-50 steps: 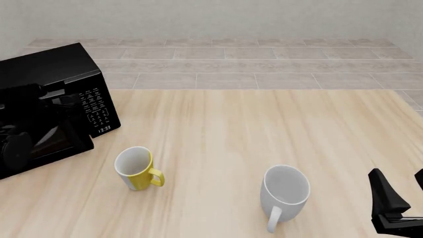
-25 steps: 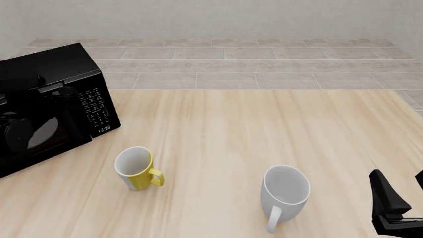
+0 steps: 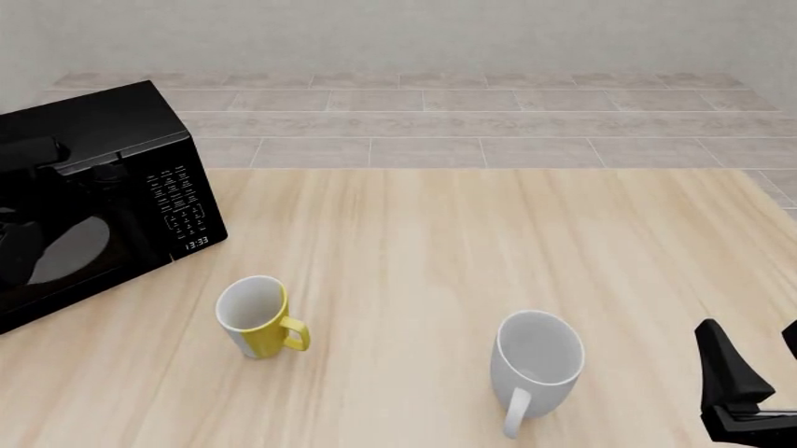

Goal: Close the microwave.

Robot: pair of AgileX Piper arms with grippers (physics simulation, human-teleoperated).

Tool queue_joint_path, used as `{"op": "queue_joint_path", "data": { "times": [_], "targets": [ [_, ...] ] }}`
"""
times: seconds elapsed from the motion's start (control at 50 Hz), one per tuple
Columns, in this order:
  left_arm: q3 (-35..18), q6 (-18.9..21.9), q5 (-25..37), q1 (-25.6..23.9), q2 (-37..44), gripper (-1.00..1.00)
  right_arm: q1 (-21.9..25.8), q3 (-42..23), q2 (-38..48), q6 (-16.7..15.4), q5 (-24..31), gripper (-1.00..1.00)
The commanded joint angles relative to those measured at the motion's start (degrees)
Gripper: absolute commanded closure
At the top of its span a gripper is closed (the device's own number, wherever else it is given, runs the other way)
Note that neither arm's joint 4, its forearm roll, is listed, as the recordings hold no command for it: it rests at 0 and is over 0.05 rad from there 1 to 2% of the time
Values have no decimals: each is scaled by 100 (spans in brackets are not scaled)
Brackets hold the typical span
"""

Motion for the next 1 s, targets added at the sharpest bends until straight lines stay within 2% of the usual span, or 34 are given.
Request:
{"op": "queue_joint_path", "data": {
  "times": [0.02, 0.16, 0.2, 0.28, 0.32, 0.34, 0.36, 0.44, 0.52, 0.6, 0.62, 0.64, 0.66, 0.74, 0.8, 0.82, 0.84, 0.88, 1.0],
  "targets": [
    [-446, 913, 177, 840, 881, -100, -1, 0, 82, 16, -58, -100],
    [-276, 830, 64, 398, 767, -100, -13, 0, 174, 19, -132, -100],
    [39, 737, -99, -55, 331, -100, -8, 0, 168, 15, -122, -100],
    [587, 903, -129, -267, -405, -100, -19, 0, 227, 14, -174, -100],
    [967, 962, -120, -477, -964, -100, -23, 0, 234, 18, -178, -100],
    [1331, 1062, 35, -516, -1677, -100, -28, 0, 278, 15, -217, -100],
    [1432, 1072, 90, -524, -1894, -100, -26, 0, 308, 15, -245, -100],
    [1944, 1150, 812, -727, -3479, -100, -9, 0, 343, 4, -277, -100],
    [2115, 1213, 1750, -852, -4848, -100, 1, 0, 425, 4, -356, -100],
    [1998, 1295, 2752, -951, -5991, -100, 40, 0, 602, -9, -535, -100],
    [2182, 1306, 3008, -1027, -6538, -100, 69, 0, 559, 10, -508, -100],
    [2177, 1327, 3145, -1077, -6696, -100, 68, 0, 572, 5, -522, -100],
    [2167, 1462, 3382, -1131, -6980, -100, 68, 0, 600, 12, -547, -100],
    [2105, 1603, 4073, -1183, -7677, -100, 90, 0, 696, -5, -643, -100],
    [2044, 1597, 4400, -1206, -8002, -100, 87, 0, 721, 2, -665, -100],
    [1957, 1616, 4727, -1275, -8332, -100, 90, 0, 815, -13, -746, -100],
    [1955, 1616, 4737, -1275, -8340, -100, 90, 0, 829, -13, -761, -100],
    [1812, 1546, 5203, -1368, -8745, -100, 96, 0, 1045, -42, -963, -100],
    [1640, 1564, 5417, -1581, -8802, -100, 116, 0, 1379, -35, -1285, -100]
  ]
}}
